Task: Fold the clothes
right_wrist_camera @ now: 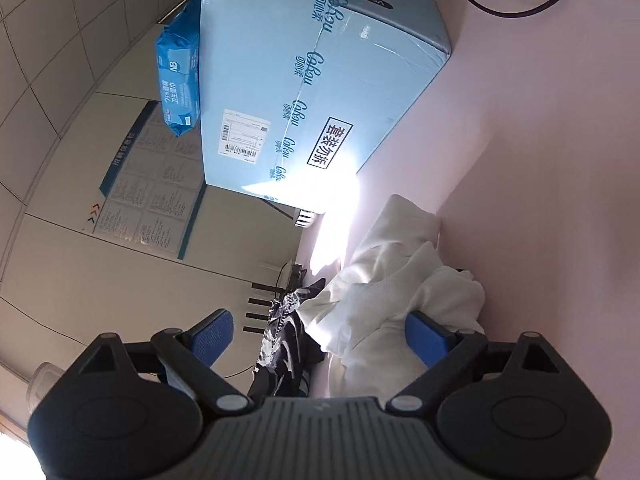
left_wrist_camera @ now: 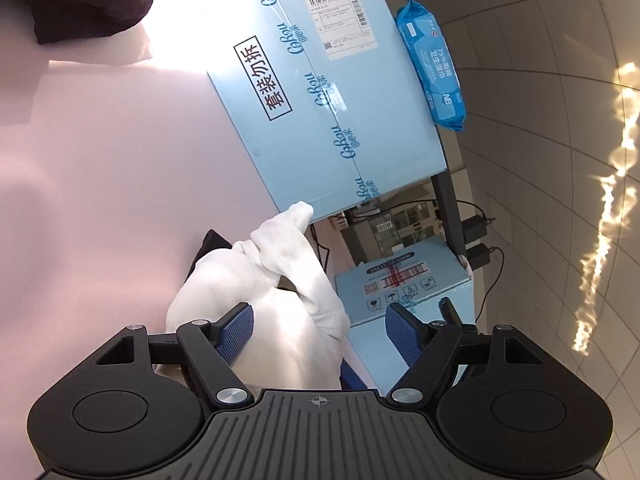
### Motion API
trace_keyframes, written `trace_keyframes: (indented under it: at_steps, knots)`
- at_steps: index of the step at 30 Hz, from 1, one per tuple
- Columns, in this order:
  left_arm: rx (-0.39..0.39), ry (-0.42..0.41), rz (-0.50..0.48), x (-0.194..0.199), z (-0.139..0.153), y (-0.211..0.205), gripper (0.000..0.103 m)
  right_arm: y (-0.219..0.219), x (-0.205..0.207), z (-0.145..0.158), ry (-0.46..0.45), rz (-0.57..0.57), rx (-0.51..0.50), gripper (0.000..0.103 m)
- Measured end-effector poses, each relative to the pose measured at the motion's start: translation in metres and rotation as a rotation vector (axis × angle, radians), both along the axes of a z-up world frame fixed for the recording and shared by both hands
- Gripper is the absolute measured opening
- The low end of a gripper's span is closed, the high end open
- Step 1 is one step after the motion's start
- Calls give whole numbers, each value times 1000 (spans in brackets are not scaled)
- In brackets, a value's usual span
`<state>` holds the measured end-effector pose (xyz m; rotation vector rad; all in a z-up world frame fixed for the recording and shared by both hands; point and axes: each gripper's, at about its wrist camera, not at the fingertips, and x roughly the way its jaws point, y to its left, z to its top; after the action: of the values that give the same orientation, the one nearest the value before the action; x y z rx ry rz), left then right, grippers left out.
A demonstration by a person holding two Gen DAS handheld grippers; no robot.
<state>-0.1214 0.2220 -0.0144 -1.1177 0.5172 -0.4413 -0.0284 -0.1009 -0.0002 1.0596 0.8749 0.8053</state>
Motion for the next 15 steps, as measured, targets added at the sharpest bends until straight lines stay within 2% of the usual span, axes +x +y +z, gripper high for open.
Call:
trace_keyframes:
  at_steps: [2, 4, 6, 8, 10, 13, 15]
  knots:
    - [-9, 29, -19, 0, 7, 4, 74, 1, -4, 7, 5, -8, -9, 95]
    - [26, -40, -19, -8, 32, 10, 74, -3, -10, 19, -9, 7, 20, 95]
    - [81, -122, 14, -16, 53, 10, 75, -6, -15, 32, -67, 10, 47, 95]
    - [86, -132, 8, -11, 57, 7, 75, -3, -15, 35, -65, 2, 12, 95]
    - [79, -69, -9, 3, 45, 2, 75, 5, -9, 21, 7, 18, -28, 95]
    - [57, 77, -27, 26, 9, -3, 73, 4, -10, 15, 24, 23, -18, 94]
    - [13, 68, -16, 23, 6, 3, 73, -1, -13, 20, 16, 25, -2, 95]
